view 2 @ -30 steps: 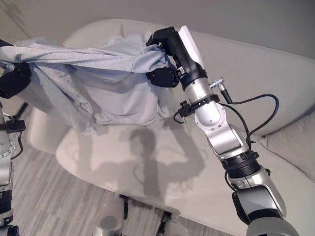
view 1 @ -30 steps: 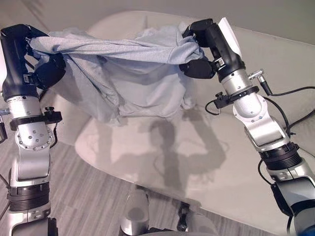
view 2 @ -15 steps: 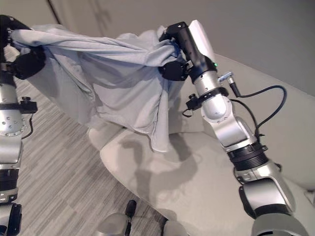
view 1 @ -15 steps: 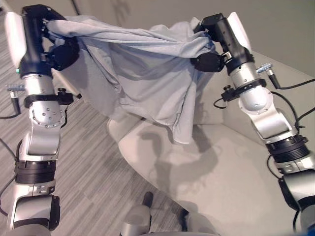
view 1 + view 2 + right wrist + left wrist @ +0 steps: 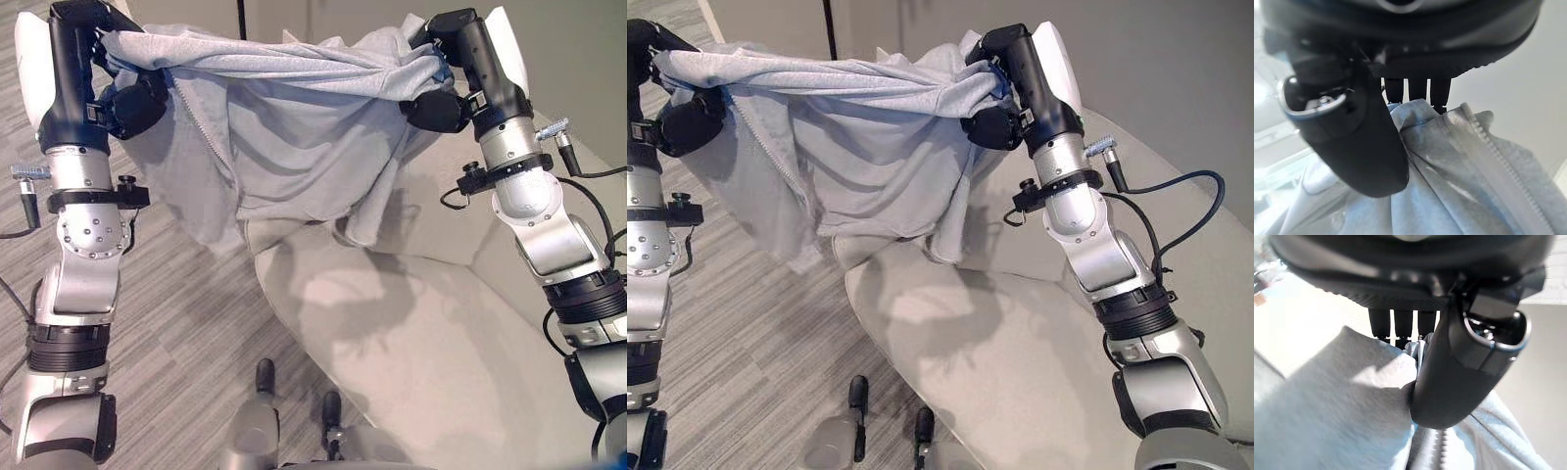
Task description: Hang the clothes on the sofa on the clothes rack.
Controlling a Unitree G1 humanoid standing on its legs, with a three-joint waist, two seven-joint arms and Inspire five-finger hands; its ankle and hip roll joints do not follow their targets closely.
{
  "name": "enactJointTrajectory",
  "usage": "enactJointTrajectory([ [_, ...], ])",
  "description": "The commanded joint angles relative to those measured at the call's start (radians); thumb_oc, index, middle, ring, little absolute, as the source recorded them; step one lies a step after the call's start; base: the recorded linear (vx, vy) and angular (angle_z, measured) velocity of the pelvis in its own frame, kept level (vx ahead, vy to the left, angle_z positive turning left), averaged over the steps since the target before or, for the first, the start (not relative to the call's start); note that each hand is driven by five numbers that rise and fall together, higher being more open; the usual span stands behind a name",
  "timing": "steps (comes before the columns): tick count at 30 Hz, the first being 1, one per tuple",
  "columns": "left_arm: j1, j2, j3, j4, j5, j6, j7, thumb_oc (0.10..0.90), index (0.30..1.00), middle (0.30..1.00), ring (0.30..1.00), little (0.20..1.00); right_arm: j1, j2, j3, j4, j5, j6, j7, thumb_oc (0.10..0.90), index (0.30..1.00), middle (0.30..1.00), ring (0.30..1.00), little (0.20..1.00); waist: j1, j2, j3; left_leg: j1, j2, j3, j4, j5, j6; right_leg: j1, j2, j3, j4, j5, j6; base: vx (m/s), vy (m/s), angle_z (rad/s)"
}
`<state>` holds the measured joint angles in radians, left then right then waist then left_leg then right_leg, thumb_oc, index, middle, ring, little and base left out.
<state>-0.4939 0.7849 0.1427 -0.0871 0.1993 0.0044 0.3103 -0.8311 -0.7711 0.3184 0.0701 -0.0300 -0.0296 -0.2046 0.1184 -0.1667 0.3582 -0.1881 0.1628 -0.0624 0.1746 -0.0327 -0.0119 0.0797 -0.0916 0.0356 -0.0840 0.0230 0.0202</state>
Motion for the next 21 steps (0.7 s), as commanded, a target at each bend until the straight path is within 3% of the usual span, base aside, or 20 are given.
enactJointTrajectory([
  [1, -0.061, 0.01, 0.099, 0.04, -0.009, -0.023, 0.079, 0.4, 0.3, 0.3, 0.3, 0.3, -0.014, -0.159, -0.141, 0.058, -0.03, 0.025, -0.125, 0.4, 0.3, 0.3, 0.3, 0.3, -0.03, 0.103, -0.241, 0.148, -0.005, 0.012, -0.262, 0.055, -0.036, -0.029, -0.127, -0.064, -0.003, 0.041, -0.032, 0.07, 0.598, 0.32],
  [2, -0.068, 0.009, 0.093, 0.044, -0.009, -0.024, 0.08, 0.4, 0.3, 0.3, 0.3, 0.3, -0.01, -0.162, -0.146, 0.055, -0.03, 0.026, -0.124, 0.4, 0.3, 0.3, 0.3, 0.3, -0.028, 0.099, -0.241, 0.142, -0.012, 0.011, -0.262, 0.061, -0.033, -0.034, -0.134, -0.064, -0.003, 0.045, -0.029, 0.13, 0.593, 0.26],
  [3, -0.083, 0.01, 0.077, 0.045, -0.014, -0.028, 0.076, 0.4, 0.3, 0.3, 0.3, 0.3, -0.019, -0.171, -0.15, 0.052, -0.038, 0.031, -0.129, 0.4, 0.3, 0.3, 0.3, 0.3, -0.03, 0.113, -0.241, 0.156, -0.047, 0.02, -0.262, 0.05, -0.034, -0.026, -0.173, -0.075, -0.003, 0.062, -0.036, 0.13, 0.498, 0.02],
  [4, -0.079, 0.013, 0.084, 0.044, -0.013, -0.03, 0.077, 0.4, 0.3, 0.3, 0.3, 0.3, -0.04, -0.166, -0.141, 0.046, -0.04, 0.031, -0.133, 0.4, 0.3, 0.3, 0.3, 0.3, -0.027, 0.133, -0.23, 0.183, -0.065, 0.05, -0.262, 0.04, -0.038, -0.016, -0.212, -0.129, -0.003, 0.084, -0.038, 0.17, 0.617, -0.1],
  [6, -0.061, 0.009, 0.099, 0.023, -0.01, -0.031, 0.072, 0.4, 0.3, 0.3, 0.3, 0.3, -0.044, -0.158, -0.137, 0.041, -0.041, 0.031, -0.131, 0.4, 0.3, 0.3, 0.3, 0.3, -0.024, 0.145, -0.21, 0.21, -0.073, 0.071, -0.262, 0.032, -0.038, -0.004, -0.212, -0.142, 0.026, 0.085, -0.038, 0.06, 0.358, -0.42],
  [9, -0.042, -0.01, 0.093, -0.017, -0.019, -0.048, 0.059, 0.4, 0.3, 0.3, 0.3, 0.3, 0.015, -0.143, -0.184, 0.006, -0.02, 0.022, -0.127, 0.4, 0.3, 0.3, 0.3, 0.3, -0.062, 0.182, -0.181, 0.231, -0.119, 0.068, -0.262, 0.03, -0.03, -0.056, -0.073, -0.081, 0.144, 0.076, -0.016, 0.03, 0.296, -0.54],
  [10, -0.037, -0.006, 0.091, -0.016, -0.024, -0.05, 0.057, 0.4, 0.3, 0.3, 0.3, 0.3, 0.018, -0.143, -0.184, 0.007, -0.013, 0.019, -0.126, 0.4, 0.3, 0.3, 0.3, 0.3, -0.066, 0.182, -0.179, 0.232, -0.129, 0.07, -0.262, 0.027, -0.03, -0.057, -0.043, -0.094, 0.136, 0.071, -0.011, 0.1, 0.191, -0.12],
  [11, -0.005, -0.003, 0.108, -0.027, -0.023, -0.047, 0.053, 0.4, 0.3, 0.3, 0.3, 0.3, 0.028, -0.127, -0.177, -0.001, -0.004, 0.013, -0.116, 0.4, 0.3, 0.3, 0.3, 0.3, -0.082, 0.179, -0.173, 0.247, -0.155, 0.075, -0.262, 0.014, -0.025, -0.081, 0.041, -0.137, 0.106, 0.067, 0.002, 0.14, 0.185, -0.12],
  [12, 0.043, -0.005, 0.127, -0.025, -0.019, -0.038, 0.054, 0.4, 0.3, 0.3, 0.3, 0.3, 0.061, -0.12, -0.174, 0.003, -0.008, 0.013, -0.113, 0.4, 0.3, 0.3, 0.3, 0.3, -0.092, 0.176, -0.17, 0.256, -0.176, 0.078, -0.262, 0.012, -0.014, -0.094, 0.087, -0.139, 0.071, 0.064, 0.003, 0.15, 0.136, -0.35],
  [14, 0.043, 0.0, 0.14, -0.02, -0.018, -0.028, 0.063, 0.4, 0.3, 0.3, 0.3, 0.3, 0.088, -0.138, -0.222, 0.019, -0.022, 0.018, -0.112, 0.4, 0.3, 0.3, 0.3, 0.3, -0.103, 0.147, -0.189, 0.249, -0.202, 0.065, -0.262, 0.01, 0.005, -0.068, 0.12, -0.08, -0.003, 0.056, -0.016, 0.14, 0.047, -0.18],
  [16, 0.027, -0.015, 0.135, -0.024, -0.026, -0.036, 0.064, 0.4, 0.3, 0.3, 0.3, 0.3, 0.061, -0.139, -0.197, 0.023, -0.004, 0.009, -0.114, 0.4, 0.3, 0.3, 0.3, 0.3, -0.092, 0.145, -0.209, 0.258, -0.189, 0.083, -0.262, 0.003, 0.004, -0.078, 0.123, -0.113, -0.003, 0.014, -0.011, 0.14, 0.002, 0.56],
  [18, 0.026, -0.029, 0.128, -0.038, -0.023, -0.04, 0.053, 0.4, 0.3, 0.3, 0.3, 0.3, 0.036, -0.136, -0.172, 0.034, 0.01, 0.002, -0.113, 0.4, 0.3, 0.3, 0.3, 0.3, -0.091, 0.148, -0.222, 0.277, -0.175, 0.098, -0.262, 0.037, 0.006, -0.086, 0.137, -0.122, -0.003, 0.002, -0.007, 0.13, -0.015, 0.2],
  [20, 0.03, -0.038, 0.132, -0.041, -0.029, -0.041, 0.056, 0.4, 0.3, 0.3, 0.3, 0.3, 0.017, -0.138, -0.156, 0.039, 0.015, 0.003, -0.11, 0.4, 0.3, 0.3, 0.3, 0.3, -0.083, 0.149, -0.211, 0.303, -0.169, 0.103, -0.259, 0.084, 0.0, -0.068, 0.14, -0.128, -0.003, 0.008, -0.001, 0.14, -0.037, -0.01],
  [21, 0.037, -0.05, 0.144, -0.044, -0.033, -0.038, 0.058, 0.4, 0.3, 0.3, 0.3, 0.3, 0.004, -0.136, -0.152, 0.037, 0.017, 0.004, -0.109, 0.4, 0.3, 0.3, 0.3, 0.3, -0.074, 0.142, -0.193, 0.283, -0.163, 0.1, -0.191, 0.082, -0.005, -0.048, 0.129, -0.128, -0.003, 0.01, 0.002, 0.09, -0.038, 0.08],
])
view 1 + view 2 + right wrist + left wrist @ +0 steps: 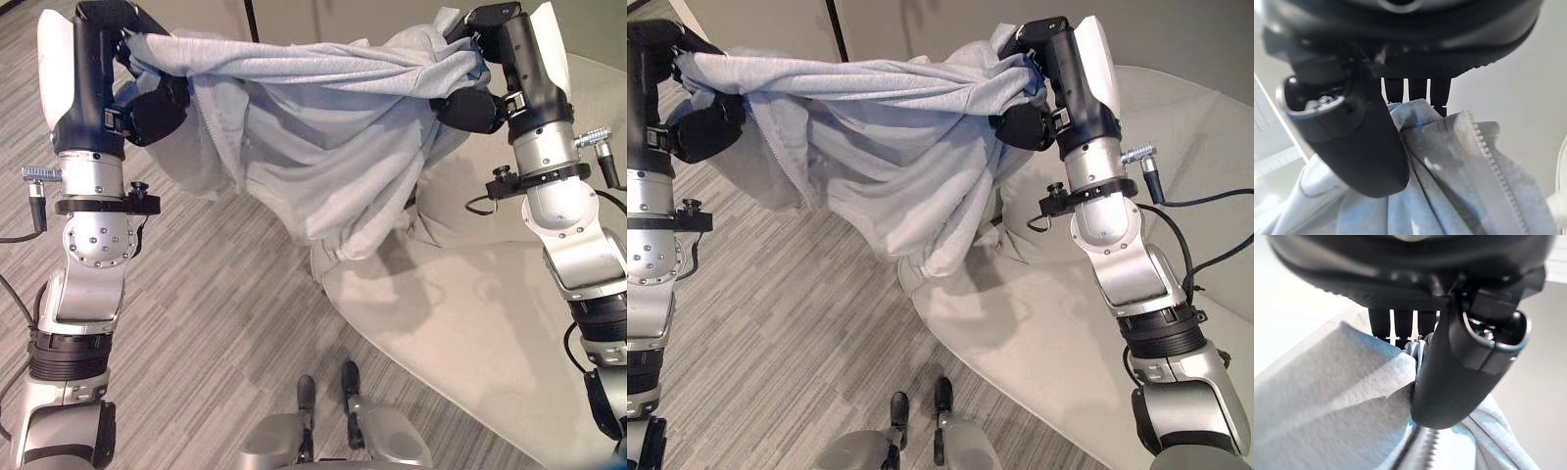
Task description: Hang the clothes on the sofa on the clothes rack.
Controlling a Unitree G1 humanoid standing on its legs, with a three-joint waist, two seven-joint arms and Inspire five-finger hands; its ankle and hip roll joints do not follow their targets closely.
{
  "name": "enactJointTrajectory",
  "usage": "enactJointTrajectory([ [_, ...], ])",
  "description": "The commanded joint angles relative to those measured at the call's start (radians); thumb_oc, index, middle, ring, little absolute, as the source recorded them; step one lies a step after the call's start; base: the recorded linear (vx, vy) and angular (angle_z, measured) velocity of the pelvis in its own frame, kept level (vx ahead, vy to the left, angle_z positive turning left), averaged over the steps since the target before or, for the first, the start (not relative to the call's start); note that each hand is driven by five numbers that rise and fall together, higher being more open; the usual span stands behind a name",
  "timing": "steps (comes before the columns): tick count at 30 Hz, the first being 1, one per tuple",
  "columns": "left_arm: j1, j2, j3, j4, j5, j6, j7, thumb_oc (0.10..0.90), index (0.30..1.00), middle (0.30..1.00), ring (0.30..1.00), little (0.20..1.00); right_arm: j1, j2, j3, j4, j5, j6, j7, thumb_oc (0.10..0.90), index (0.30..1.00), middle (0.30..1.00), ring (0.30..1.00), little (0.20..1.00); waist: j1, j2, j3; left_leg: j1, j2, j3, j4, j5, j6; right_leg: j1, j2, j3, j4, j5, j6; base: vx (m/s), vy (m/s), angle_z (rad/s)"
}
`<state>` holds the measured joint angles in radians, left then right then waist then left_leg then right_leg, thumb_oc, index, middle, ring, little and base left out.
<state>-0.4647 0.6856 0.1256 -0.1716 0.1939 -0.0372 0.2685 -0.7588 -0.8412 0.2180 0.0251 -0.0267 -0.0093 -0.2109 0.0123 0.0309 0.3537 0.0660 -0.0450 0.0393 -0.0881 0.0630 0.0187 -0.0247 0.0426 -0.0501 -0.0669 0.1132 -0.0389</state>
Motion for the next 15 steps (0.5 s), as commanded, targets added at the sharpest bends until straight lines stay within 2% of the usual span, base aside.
enactJointTrajectory([
  [1, 0.008, 0.049, 0.162, 0.04, -0.028, 0.004, 0.099, 0.4, 0.3, 0.3, 0.3, 0.3, -0.07, -0.066, -0.051, 0.082, 0.014, -0.016, -0.103, 0.4, 0.3, 0.3, 0.3, 0.3, 0.032, -0.056, -0.187, 0.026, 0.045, -0.001, 0.081, -0.018, -0.036, 0.058, -0.006, -0.043, -0.02, -0.08, 0.061, 0.08, -0.041, 0.02],
  [4, 0.017, 0.056, 0.167, 0.031, -0.031, 0.008, 0.097, 0.4, 0.3, 0.3, 0.3, 0.3, -0.075, -0.07, -0.047, 0.071, 0.014, -0.018, -0.1, 0.4, 0.3, 0.3, 0.3, 0.3, 0.052, -0.071, -0.182, -0.01, 0.086, 0.001, 0.055, -0.037, -0.017, 0.069, -0.023, -0.035, -0.02, -0.086, 0.059, 0.1, 0.002, -0.04],
  [6, 0.023, 0.076, 0.17, 0.037, -0.028, 0.019, 0.099, 0.4, 0.3, 0.3, 0.3, 0.3, -0.076, -0.074, -0.038, 0.076, 0.015, -0.017, -0.098, 0.4, 0.3, 0.3, 0.3, 0.3, 0.07, -0.088, -0.183, -0.045, 0.123, -0.01, 0.007, -0.022, -0.009, 0.068, -0.034, -0.019, -0.02, -0.092, 0.057, 0.13, 0.066, -0.18],
  [7, 0.024, 0.081, 0.174, 0.039, -0.026, 0.02, 0.099, 0.4, 0.3, 0.3, 0.3, 0.3, -0.079, -0.077, -0.037, 0.078, 0.015, -0.017, -0.099, 0.4, 0.3, 0.3, 0.3, 0.3, 0.077, -0.094, -0.182, -0.07, 0.149, -0.017, 0.001, -0.016, -0.009, 0.075, -0.041, -0.015, -0.02, -0.097, 0.058, 0.12, 0.095, -0.28],
  [10, 0.025, 0.07, 0.184, 0.039, -0.021, 0.019, 0.1, 0.4, 0.3, 0.3, 0.3, 0.3, -0.058, -0.082, -0.059, 0.081, 0.019, -0.015, -0.111, 0.4, 0.3, 0.3, 0.3, 0.3, 0.081, -0.111, -0.173, -0.176, 0.209, -0.024, 0.001, -0.047, -0.018, 0.1, -0.073, -0.016, -0.02, -0.099, 0.056, 0.15, 0.141, -0.24],
  [12, 0.008, 0.061, 0.169, 0.041, -0.018, 0.016, 0.09, 0.4, 0.3, 0.3, 0.3, 0.3, -0.024, -0.073, -0.088, 0.061, 0.015, -0.011, -0.112, 0.4, 0.3, 0.3, 0.3, 0.3, 0.081, -0.1, -0.188, -0.207, 0.226, -0.047, 0.001, -0.055, -0.041, 0.13, -0.092, -0.015, -0.02, -0.099, 0.044, 0.33, 0.359, -0.08],
  [13, -0.007, 0.064, 0.156, 0.033, -0.014, 0.016, 0.078, 0.4, 0.3, 0.3, 0.3, 0.3, -0.023, -0.068, -0.093, 0.049, 0.014, -0.012, -0.108, 0.4, 0.3, 0.3, 0.3, 0.3, 0.088, -0.08, -0.212, -0.194, 0.218, -0.079, 0.001, -0.039, -0.057, 0.134, -0.106, -0.007, -0.02, -0.097, 0.034, 0.39, 0.518, -0.04],
  [15, -0.009, 0.064, 0.153, 0.024, -0.01, 0.013, 0.071, 0.4, 0.3, 0.3, 0.3, 0.3, -0.028, -0.059, -0.092, 0.048, 0.014, -0.013, -0.105, 0.4, 0.3, 0.3, 0.3, 0.3, 0.093, -0.072, -0.225, -0.189, 0.212, -0.082, 0.001, -0.03, -0.064, 0.131, -0.123, -0.003, -0.02, -0.092, 0.032, 0.23, 0.386, -0.38],
])
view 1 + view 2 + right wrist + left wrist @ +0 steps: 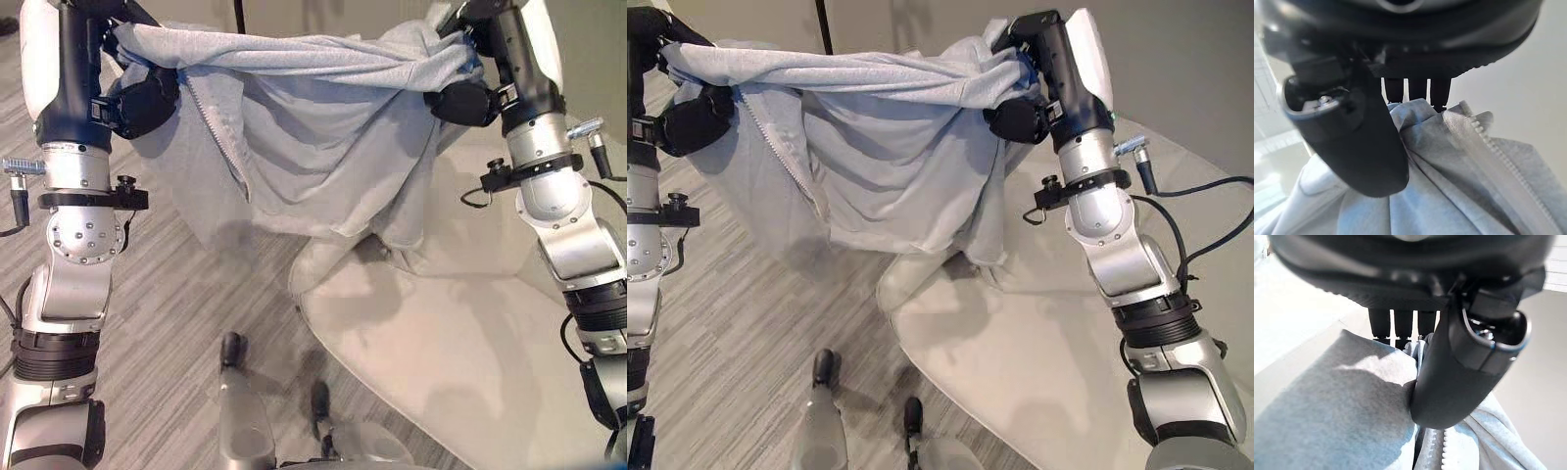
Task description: Hang the clothes on the sofa on the clothes rack.
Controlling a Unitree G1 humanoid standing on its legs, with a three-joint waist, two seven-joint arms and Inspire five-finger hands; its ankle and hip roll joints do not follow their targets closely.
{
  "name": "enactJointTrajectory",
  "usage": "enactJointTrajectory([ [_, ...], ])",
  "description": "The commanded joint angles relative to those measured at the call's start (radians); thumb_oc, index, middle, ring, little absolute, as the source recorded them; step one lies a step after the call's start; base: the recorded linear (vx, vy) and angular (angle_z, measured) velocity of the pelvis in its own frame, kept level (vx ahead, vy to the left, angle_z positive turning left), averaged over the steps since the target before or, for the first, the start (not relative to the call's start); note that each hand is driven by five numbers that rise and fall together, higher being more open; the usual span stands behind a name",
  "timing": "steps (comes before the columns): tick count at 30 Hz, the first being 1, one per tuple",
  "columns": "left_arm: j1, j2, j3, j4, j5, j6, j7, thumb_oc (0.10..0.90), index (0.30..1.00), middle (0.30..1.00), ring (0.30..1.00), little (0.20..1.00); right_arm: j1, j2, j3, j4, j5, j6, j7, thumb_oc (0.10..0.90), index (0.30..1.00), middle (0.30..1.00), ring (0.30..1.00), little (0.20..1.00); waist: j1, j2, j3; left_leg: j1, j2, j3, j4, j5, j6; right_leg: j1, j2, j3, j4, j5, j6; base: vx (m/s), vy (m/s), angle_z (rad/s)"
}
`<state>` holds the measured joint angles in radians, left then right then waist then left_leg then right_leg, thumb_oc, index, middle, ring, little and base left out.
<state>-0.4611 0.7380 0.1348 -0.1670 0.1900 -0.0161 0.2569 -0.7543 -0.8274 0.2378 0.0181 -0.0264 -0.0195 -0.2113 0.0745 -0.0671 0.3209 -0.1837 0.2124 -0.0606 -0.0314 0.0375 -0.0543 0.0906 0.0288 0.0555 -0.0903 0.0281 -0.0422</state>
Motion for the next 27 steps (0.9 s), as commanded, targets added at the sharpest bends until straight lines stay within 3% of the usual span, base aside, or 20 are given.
enactJointTrajectory([
  [1, -0.02, 0.018, 0.132, 0.019, -0.009, -0.01, 0.08, 0.4, 0.3, 0.3, 0.3, 0.3, -0.039, -0.072, -0.107, 0.068, 0.011, -0.001, -0.109, 0.4, 0.3, 0.3, 0.3, 0.3, 0.034, 0.027, -0.207, 0.071, -0.066, 0.029, -0.056, 0.015, 0.002, 0.02, -0.156, -0.096, 0.003, 0.016, 0.032, 0.33, 0.572, -0.45],
  [2, -0.042, 0.026, 0.114, 0.023, -0.011, -0.012, 0.078, 0.4, 0.3, 0.3, 0.3, 0.3, -0.041, -0.061, -0.114, 0.075, 0.013, 0.004, -0.113, 0.4, 0.3, 0.3, 0.3, 0.3, 0.042, 0.029, -0.216, 0.094, -0.106, 0.042, -0.056, 0.013, 0.003, 0.039, -0.21, -0.106, 0.003, 0.039, 0.021, 0.4, 0.694, -0.21],
  [3, -0.049, 0.029, 0.108, 0.028, -0.013, -0.014, 0.079, 0.4, 0.3, 0.3, 0.3, 0.3, -0.032, -0.056, -0.123, 0.07, 0.011, 0.007, -0.113, 0.4, 0.3, 0.3, 0.3, 0.3, 0.047, 0.026, -0.215, 0.109, -0.123, 0.047, -0.056, 0.012, 0.008, 0.047, -0.232, -0.112, 0.003, 0.053, 0.022, 0.42, 0.691, -0.09],
  [4, -0.052, 0.032, 0.101, 0.027, -0.015, -0.013, 0.081, 0.4, 0.3, 0.3, 0.3, 0.3, -0.024, -0.039, -0.132, 0.052, 0.003, 0.016, -0.111, 0.4, 0.3, 0.3, 0.3, 0.3, 0.046, 0.04, -0.207, 0.145, -0.143, 0.064, -0.056, -0.003, 0.01, 0.061, -0.286, -0.146, 0.033, 0.087, 0.016, 0.28, 0.523, -0.05],
  [5, -0.053, 0.03, 0.106, 0.024, -0.014, -0.014, 0.088, 0.4, 0.3, 0.3, 0.3, 0.3, -0.032, -0.036, -0.129, 0.039, -0.003, 0.018, -0.112, 0.4, 0.3, 0.3, 0.3, 0.3, 0.045, 0.058, -0.183, 0.172, -0.141, 0.073, -0.056, -0.007, 0.01, 0.049, -0.298, -0.149, 0.093, 0.081, 0.015, 0.26, 0.51, -0.13],
  [6, -0.052, 0.024, 0.109, 0.013, -0.014, -0.013, 0.091, 0.4, 0.3, 0.3, 0.3, 0.3, -0.031, -0.029, -0.127, 0.03, -0.002, 0.019, -0.11, 0.4, 0.3, 0.3, 0.3, 0.3, 0.04, 0.071, -0.166, 0.188, -0.141, 0.081, -0.056, -0.014, 0.008, 0.038, -0.289, -0.147, 0.138, 0.075, 0.02, 0.15, 0.365, -0.28],
  [7, -0.048, 0.015, 0.12, 0.005, -0.013, -0.019, 0.095, 0.4, 0.3, 0.3, 0.3, 0.3, -0.009, -0.029, -0.142, 0.004, -0.011, 0.016, -0.108, 0.4, 0.3, 0.3, 0.3, 0.3, 0.025, 0.083, -0.149, 0.212, -0.162, 0.075, -0.056, -0.022, 0.011, 0.004, -0.232, -0.129, 0.176, 0.073, 0.031, 0.15, 0.317, -0.43],
  [8, -0.034, 0.007, 0.123, 0.005, -0.017, -0.032, 0.094, 0.4, 0.3, 0.3, 0.3, 0.3, 0.003, -0.038, -0.138, -0.006, -0.005, 0.009, -0.103, 0.4, 0.3, 0.3, 0.3, 0.3, -0.001, 0.082, -0.133, 0.23, -0.193, 0.069, -0.056, -0.032, 0.016, -0.037, -0.135, -0.124, 0.153, 0.068, 0.051, 0.16, 0.252, -0.41],
  [9, 0.013, 0.021, 0.138, 0.012, -0.006, -0.011, 0.096, 0.4, 0.3, 0.3, 0.3, 0.3, 0.017, -0.064, -0.116, 0.038, -0.016, 0.011, -0.108, 0.4, 0.3, 0.3, 0.3, 0.3, -0.011, 0.064, -0.118, 0.24, -0.226, 0.088, -0.056, -0.036, 0.027, -0.057, -0.064, -0.15, 0.075, 0.053, 0.055, 0.12, 0.119, -0.15],
  [10, 0.023, 0.056, 0.136, 0.0, -0.022, -0.008, 0.081, 0.4, 0.3, 0.3, 0.3, 0.3, 0.011, -0.08, -0.143, 0.026, -0.031, 0.019, -0.087, 0.4, 0.3, 0.3, 0.3, 0.3, -0.022, 0.048, -0.127, 0.248, -0.24, 0.063, -0.056, -0.035, 0.031, -0.046, -0.045, -0.123, 0.03, 0.047, 0.037, 0.08, 0.028, 0.01],
  [12, 0.011, 0.018, 0.148, -0.003, -0.02, -0.027, 0.088, 0.4, 0.3, 0.3, 0.3, 0.3, 0.016, -0.036, -0.132, 0.036, 0.001, 0.0, -0.09, 0.4, 0.3, 0.3, 0.3, 0.3, -0.006, 0.034, -0.16, 0.24, -0.228, 0.081, -0.056, -0.046, 0.042, -0.041, -0.05, -0.128, 0.003, 0.026, 0.055, 0.09, -0.056, 0.19],
  [14, 0.007, 0.005, 0.138, 0.007, -0.027, -0.026, 0.096, 0.4, 0.3, 0.3, 0.3, 0.3, 0.028, -0.048, -0.132, 0.051, 0.01, -0.005, -0.088, 0.4, 0.3, 0.3, 0.3, 0.3, -0.019, 0.034, -0.182, 0.25, -0.22, 0.085, -0.056, -0.04, 0.054, -0.06, -0.025, -0.112, 0.003, 0.011, 0.06, 0.12, -0.055, 0.03],
  [15, -0.013, -0.009, 0.122, 0.006, -0.028, -0.024, 0.094, 0.4, 0.3, 0.3, 0.3, 0.3, 0.023, -0.065, -0.136, 0.05, 0.013, -0.008, -0.093, 0.4, 0.3, 0.3, 0.3, 0.3, -0.023, 0.035, -0.163, 0.277, -0.218, 0.085, -0.056, 0.011, 0.045, -0.053, -0.018, -0.112, 0.003, 0.018, 0.059, 0.08, -0.033, 0.43],
  [16, -0.029, -0.019, 0.118, -0.005, -0.031, -0.024, 0.094, 0.4, 0.3, 0.3, 0.3, 0.3, 0.016, -0.075, -0.141, 0.048, 0.016, -0.006, -0.097, 0.4, 0.3, 0.3, 0.3, 0.3, -0.023, 0.031, -0.144, 0.27, -0.205, 0.08, -0.024, 0.016, 0.035, -0.035, -0.03, -0.116, 0.003, 0.018, 0.06, 0.04, -0.009, 0.5],
  [18, -0.044, -0.009, 0.113, -0.008, -0.032, -0.014, 0.096, 0.4, 0.3, 0.3, 0.3, 0.3, 0.005, -0.089, -0.14, 0.047, 0.01, -0.003, -0.1, 0.4, 0.3, 0.3, 0.3, 0.3, -0.01, 0.019, -0.128, 0.213, -0.167, 0.069, -0.023, 0.006, 0.039, -0.028, -0.057, -0.124, 0.003, 0.012, 0.063, -0.02, 0.011, 0.55],
  [20, -0.032, 0.012, 0.124, -0.023, -0.021, -0.006, 0.088, 0.4, 0.3, 0.3, 0.3, 0.3, 0.006, -0.083, -0.139, 0.056, -0.007, 0.002, -0.095, 0.4, 0.3, 0.3, 0.3, 0.3, -0.001, 0.027, -0.144, 0.22, -0.159, 0.048, -0.056, -0.019, 0.049, -0.034, -0.06, -0.114, 0.003, 0.012, 0.055, 0.0, 0.041, 0.04],
  [23, -0.048, 0.03, 0.101, -0.025, -0.025, -0.028, 0.084, 0.4, 0.3, 0.3, 0.3, 0.3, 0.022, -0.033, -0.158, 0.036, 0.001, 0.001, -0.099, 0.4, 0.3, 0.3, 0.3, 0.3, 0.007, 0.025, -0.17, 0.219, -0.183, 0.056, -0.056, -0.043, 0.043, -0.044, -0.105, -0.116, 0.003, 0.018, 0.042, 0.04, 0.158, -0.3],
  [27, -0.045, 0.021, 0.1, -0.029, -0.029, -0.037, 0.086, 0.4, 0.3, 0.3, 0.3, 0.3, 0.036, -0.016, -0.175, 0.016, -0.005, -0.001, -0.097, 0.4, 0.3, 0.3, 0.3, 0.3, 0.009, 0.029, -0.172, 0.227, -0.193, 0.065, -0.056, -0.045, 0.043, -0.042, -0.118, -0.114, 0.003, 0.026, 0.047, 0.02, 0.076, -0.33],
])
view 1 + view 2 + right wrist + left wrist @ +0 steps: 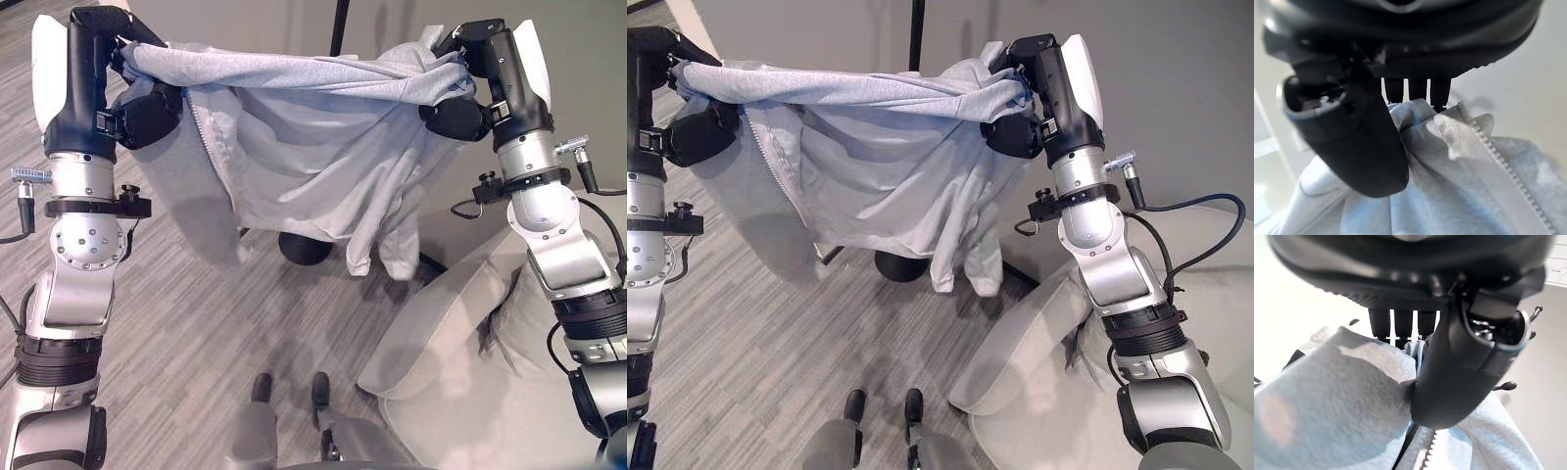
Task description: Hang the clothes on the sofa on the clothes rack.
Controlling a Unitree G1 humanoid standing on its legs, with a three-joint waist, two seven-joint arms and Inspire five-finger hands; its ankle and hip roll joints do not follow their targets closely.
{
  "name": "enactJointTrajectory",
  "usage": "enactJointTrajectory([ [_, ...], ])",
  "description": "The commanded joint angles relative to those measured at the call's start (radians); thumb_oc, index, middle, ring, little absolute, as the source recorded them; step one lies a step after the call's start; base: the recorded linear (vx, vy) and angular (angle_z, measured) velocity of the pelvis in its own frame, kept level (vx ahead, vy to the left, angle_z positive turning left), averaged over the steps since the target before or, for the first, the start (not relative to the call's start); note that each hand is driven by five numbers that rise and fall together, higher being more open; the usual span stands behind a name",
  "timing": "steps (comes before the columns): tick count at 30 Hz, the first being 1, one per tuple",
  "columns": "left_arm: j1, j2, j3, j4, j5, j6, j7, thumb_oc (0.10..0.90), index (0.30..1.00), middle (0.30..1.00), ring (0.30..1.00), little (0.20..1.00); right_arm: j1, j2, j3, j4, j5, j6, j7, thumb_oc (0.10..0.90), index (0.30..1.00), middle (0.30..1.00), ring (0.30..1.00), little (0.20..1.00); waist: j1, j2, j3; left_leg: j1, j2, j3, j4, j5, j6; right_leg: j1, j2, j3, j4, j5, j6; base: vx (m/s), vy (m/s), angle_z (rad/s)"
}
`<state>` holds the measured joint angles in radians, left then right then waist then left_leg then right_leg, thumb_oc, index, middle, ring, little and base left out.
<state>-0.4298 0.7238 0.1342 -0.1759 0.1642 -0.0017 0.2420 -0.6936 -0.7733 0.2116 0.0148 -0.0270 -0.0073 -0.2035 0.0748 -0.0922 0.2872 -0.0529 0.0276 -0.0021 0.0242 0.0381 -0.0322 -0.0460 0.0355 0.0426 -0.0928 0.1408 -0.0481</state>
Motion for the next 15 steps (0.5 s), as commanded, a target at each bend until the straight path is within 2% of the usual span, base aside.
enactJointTrajectory([
  [1, -0.075, 0.035, 0.1, -0.021, -0.003, -0.051, 0.101, 0.4, 0.3, 0.3, 0.3, 0.3, -0.023, -0.069, -0.15, 0.018, -0.005, -0.012, -0.105, 0.4, 0.3, 0.3, 0.3, 0.3, 0.009, 0.053, -0.139, 0.096, -0.009, 0.007, -0.112, -0.046, 0.021, 0.095, -0.125, -0.1, 0.006, -0.087, 0.053, 0.03, 0.067, -0.28],
  [10, -0.071, 0.008, 0.102, -0.002, -0.01, -0.057, 0.112, 0.4, 0.3, 0.3, 0.3, 0.3, 0.073, -0.013, -0.239, -0.056, -0.043, -0.018, -0.105, 0.4, 0.3, 0.3, 0.3, 0.3, 0.002, 0.064, -0.14, 0.109, -0.01, 0.024, -0.112, -0.052, 0.016, 0.101, -0.135, -0.107, 0.006, -0.081, 0.066, 0.02, -0.005, -0.02],
  [15, -0.047, 0.004, 0.128, -0.012, -0.01, -0.049, 0.118, 0.4, 0.3, 0.3, 0.3, 0.3, 0.099, -0.048, -0.222, -0.05, -0.031, -0.029, -0.081, 0.4, 0.3, 0.3, 0.3, 0.3, -0.002, 0.055, -0.147, 0.116, 0.003, 0.027, -0.112, -0.054, 0.016, 0.102, -0.122, -0.107, 0.006, -0.086, 0.069, 0.03, -0.095, -0.02],
])
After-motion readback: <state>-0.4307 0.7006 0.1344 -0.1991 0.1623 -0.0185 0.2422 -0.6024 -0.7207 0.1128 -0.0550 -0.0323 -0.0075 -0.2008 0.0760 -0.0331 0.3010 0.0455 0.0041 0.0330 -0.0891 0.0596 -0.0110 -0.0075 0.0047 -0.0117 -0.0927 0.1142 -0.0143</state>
